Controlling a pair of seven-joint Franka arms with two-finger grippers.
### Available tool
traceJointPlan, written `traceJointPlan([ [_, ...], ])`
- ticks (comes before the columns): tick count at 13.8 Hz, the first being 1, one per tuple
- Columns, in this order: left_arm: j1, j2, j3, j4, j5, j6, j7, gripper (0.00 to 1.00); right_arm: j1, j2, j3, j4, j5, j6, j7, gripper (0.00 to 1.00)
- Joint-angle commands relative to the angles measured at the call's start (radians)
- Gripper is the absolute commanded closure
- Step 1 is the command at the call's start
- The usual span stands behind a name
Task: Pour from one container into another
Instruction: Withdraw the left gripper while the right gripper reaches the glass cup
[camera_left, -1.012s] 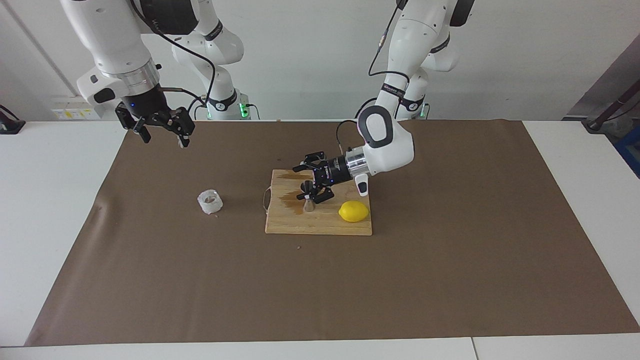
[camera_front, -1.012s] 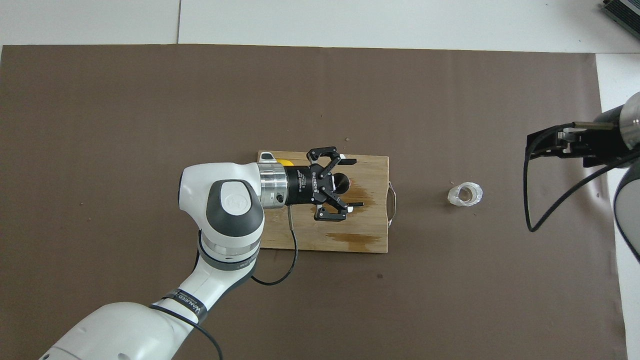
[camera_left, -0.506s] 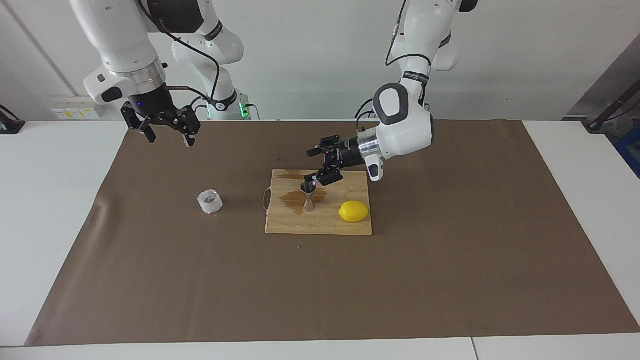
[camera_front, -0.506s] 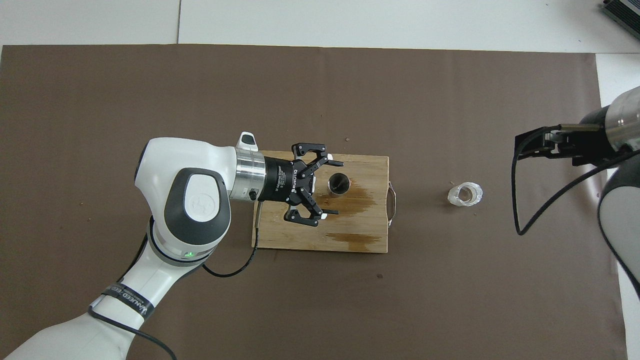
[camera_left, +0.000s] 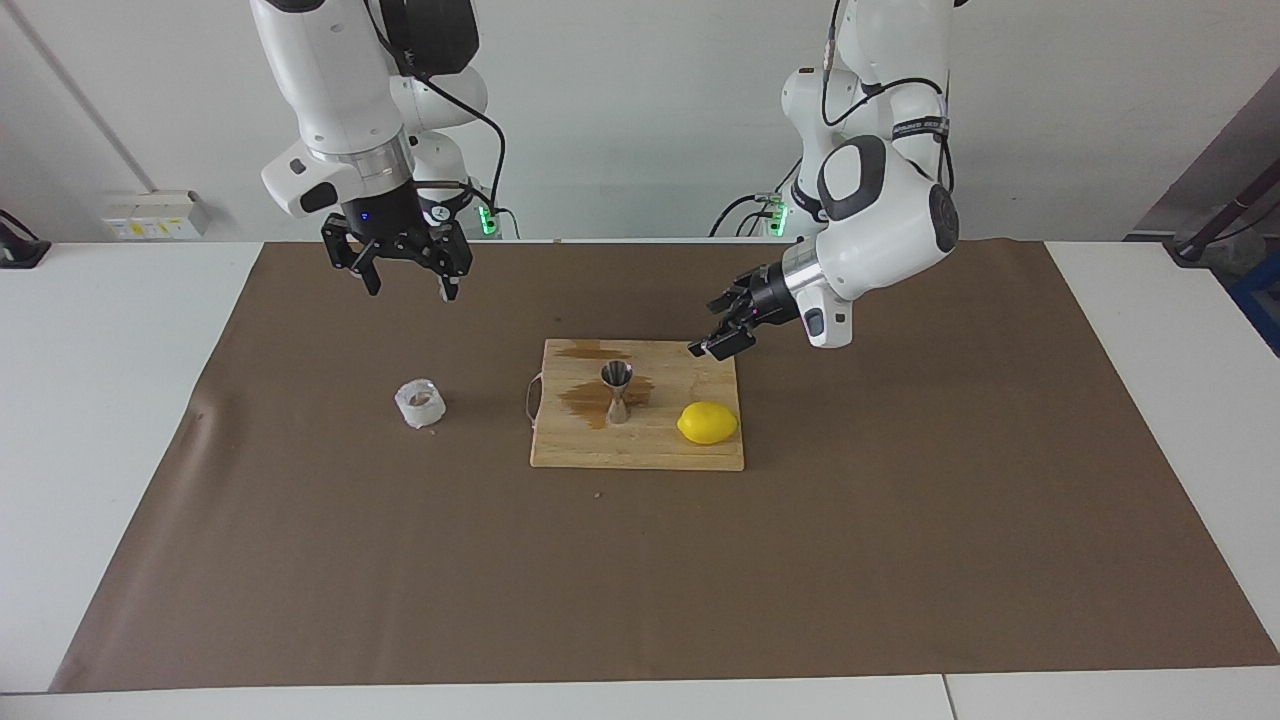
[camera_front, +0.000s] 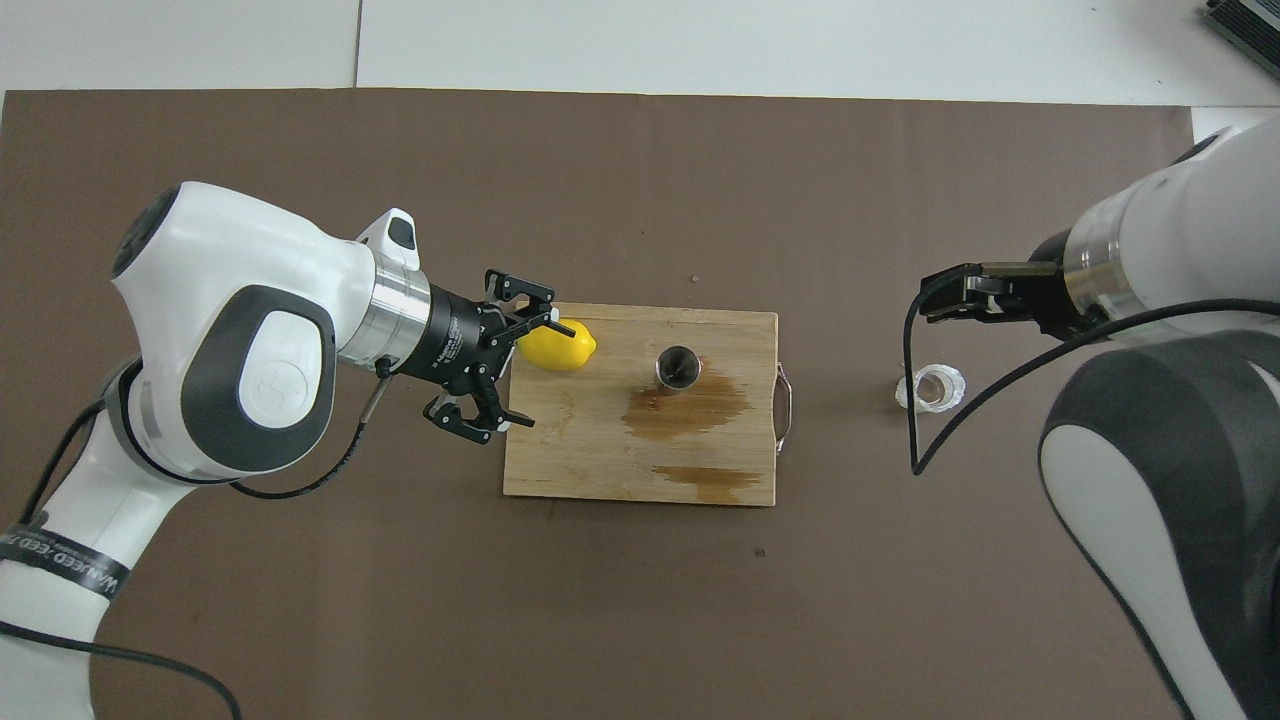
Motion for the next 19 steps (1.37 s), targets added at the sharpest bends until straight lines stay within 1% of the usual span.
traceJointPlan([
  [1,0.02,0.009,0.003,0.079,0.151,-0.105,0.006,0.0,-0.064,-0.083,0.002,-0.196,0.005,0.133,-0.14,0.0],
  [2,0.02,0.012,0.001,0.101,0.25,-0.147,0.036,0.0,-0.07,-0.09,0.002,-0.227,0.003,0.144,-0.21,0.0],
  [3,0.019,0.015,0.001,0.128,0.344,-0.191,0.113,0.0,-0.083,-0.095,-0.003,-0.25,0.003,0.144,-0.314,0.0],
  [4,0.011,0.012,0.001,0.139,0.404,-0.213,0.194,0.0,-0.096,-0.097,-0.002,-0.267,0.004,0.144,-0.443,0.0],
  [5,0.006,0.003,0.001,0.138,0.432,-0.215,0.245,0.0,-0.103,-0.098,-0.003,-0.285,0.005,0.145,-0.592,0.0],
  [7,0.003,-0.02,0.001,0.139,0.461,-0.215,0.262,0.0,-0.121,-0.098,-0.003,-0.319,0.003,0.147,-0.839,0.0],
  [8,0.003,-0.037,-0.005,0.139,0.505,-0.213,0.273,0.0,-0.135,-0.098,-0.003,-0.334,0.004,0.151,-0.975,0.0],
  [9,0.002,-0.055,-0.009,0.138,0.553,-0.215,0.325,0.0,-0.141,-0.097,-0.003,-0.356,0.005,0.176,-1.119,0.0],
  [10,0.002,-0.073,-0.009,0.138,0.579,-0.213,0.375,0.0,-0.146,-0.094,-0.003,-0.385,0.003,0.217,-1.216,0.0],
  [12,0.005,-0.116,-0.008,0.138,0.613,-0.215,0.444,0.0,-0.159,-0.086,-0.003,-0.434,0.004,0.291,-1.379,0.0],
  [14,0.012,-0.144,-0.006,0.139,0.667,-0.216,0.558,0.0,-0.168,-0.057,-0.003,-0.46,0.005,0.334,-1.534,0.0],
  [15,0.017,-0.15,0.001,0.139,0.687,-0.216,0.631,0.0,-0.175,-0.046,-0.003,-0.483,0.005,0.398,-1.615,0.0],
  [16,0.034,-0.152,0.006,0.139,0.69,-0.216,0.699,0.0,-0.176,-0.038,-0.002,-0.509,0.006,0.464,-1.681,0.0],
  [17,0.07,-0.153,0.005,0.139,0.69,-0.215,0.765,0.0,-0.175,-0.025,-0.002,-0.523,0.008,0.502,-1.725,0.0],
  [19,0.13,-0.155,0.006,0.139,0.69,-0.215,0.836,0.0,-0.175,0.015,0.0,-0.525,0.012,0.552,-1.8,0.0],
])
